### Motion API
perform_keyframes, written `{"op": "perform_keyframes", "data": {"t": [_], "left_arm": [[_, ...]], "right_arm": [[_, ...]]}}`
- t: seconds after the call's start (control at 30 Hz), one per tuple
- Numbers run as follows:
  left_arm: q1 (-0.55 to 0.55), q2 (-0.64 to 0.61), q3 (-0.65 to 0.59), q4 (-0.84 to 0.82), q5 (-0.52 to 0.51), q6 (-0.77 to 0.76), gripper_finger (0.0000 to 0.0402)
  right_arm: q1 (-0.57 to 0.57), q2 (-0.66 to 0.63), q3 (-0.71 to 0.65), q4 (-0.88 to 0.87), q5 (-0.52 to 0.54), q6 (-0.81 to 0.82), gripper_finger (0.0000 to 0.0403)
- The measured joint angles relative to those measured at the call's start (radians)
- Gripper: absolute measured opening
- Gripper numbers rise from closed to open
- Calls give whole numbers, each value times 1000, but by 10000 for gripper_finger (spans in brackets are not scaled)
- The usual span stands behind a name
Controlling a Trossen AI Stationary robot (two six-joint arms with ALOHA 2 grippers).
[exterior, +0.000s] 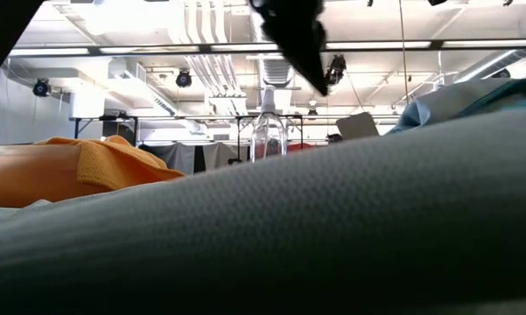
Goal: Sort microfiber towel by color & place in baskets
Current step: Put the right orange microfiber cloth into the orange bin
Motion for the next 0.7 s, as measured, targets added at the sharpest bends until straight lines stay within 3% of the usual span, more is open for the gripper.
{"op": "perform_keyframes", "data": {"t": [0.2,0.43,0.7], "left_arm": [[-36,-2,50,-187,-47,-121,229],[-125,-74,45,-204,-297,-201,228],[-236,-300,-138,-171,-452,-372,216]], "right_arm": [[0,2,0,-41,0,21,118],[1,3,-1,-177,0,134,118],[2,3,-3,-215,0,172,118]]}}
